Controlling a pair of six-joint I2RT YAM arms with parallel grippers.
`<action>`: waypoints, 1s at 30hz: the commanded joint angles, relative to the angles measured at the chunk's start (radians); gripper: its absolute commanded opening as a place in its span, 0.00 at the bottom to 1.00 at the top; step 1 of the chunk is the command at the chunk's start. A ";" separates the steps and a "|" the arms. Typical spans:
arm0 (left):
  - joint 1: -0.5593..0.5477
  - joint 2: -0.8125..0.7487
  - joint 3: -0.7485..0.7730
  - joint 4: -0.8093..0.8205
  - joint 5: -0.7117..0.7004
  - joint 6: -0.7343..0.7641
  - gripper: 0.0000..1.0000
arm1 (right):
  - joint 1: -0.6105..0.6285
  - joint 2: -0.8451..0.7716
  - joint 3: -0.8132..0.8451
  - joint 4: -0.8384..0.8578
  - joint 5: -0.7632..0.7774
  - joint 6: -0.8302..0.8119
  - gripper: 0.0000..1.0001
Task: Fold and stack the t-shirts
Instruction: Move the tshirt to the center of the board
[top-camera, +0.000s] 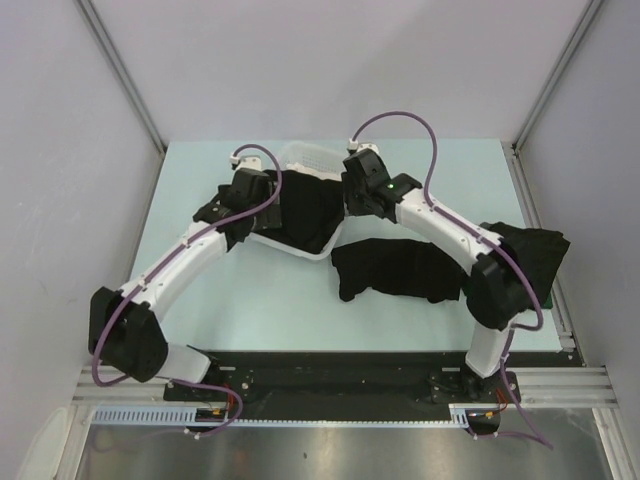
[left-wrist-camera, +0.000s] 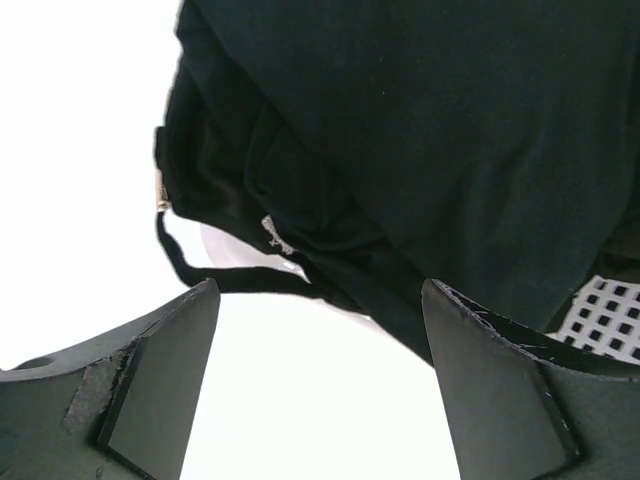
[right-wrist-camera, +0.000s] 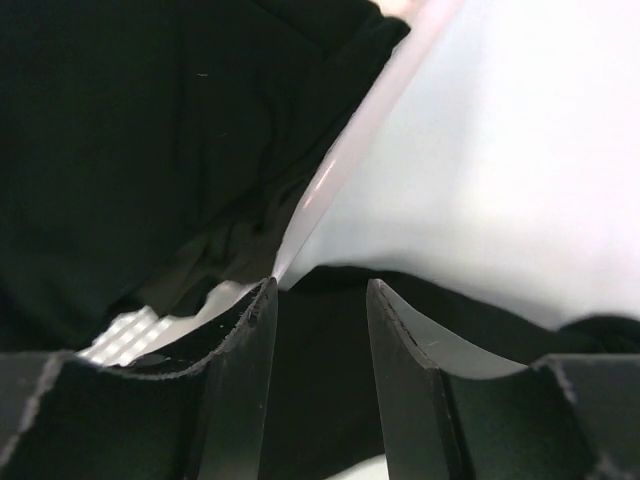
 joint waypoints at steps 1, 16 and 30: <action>0.006 -0.098 0.018 -0.008 -0.028 0.031 0.88 | -0.035 0.115 0.067 0.091 -0.034 -0.019 0.46; 0.006 -0.244 -0.083 -0.072 -0.083 -0.008 0.90 | -0.081 0.351 0.236 0.114 -0.134 -0.028 0.26; 0.006 -0.260 -0.052 -0.114 -0.095 -0.024 0.90 | -0.059 0.566 0.408 0.112 -0.307 0.077 0.00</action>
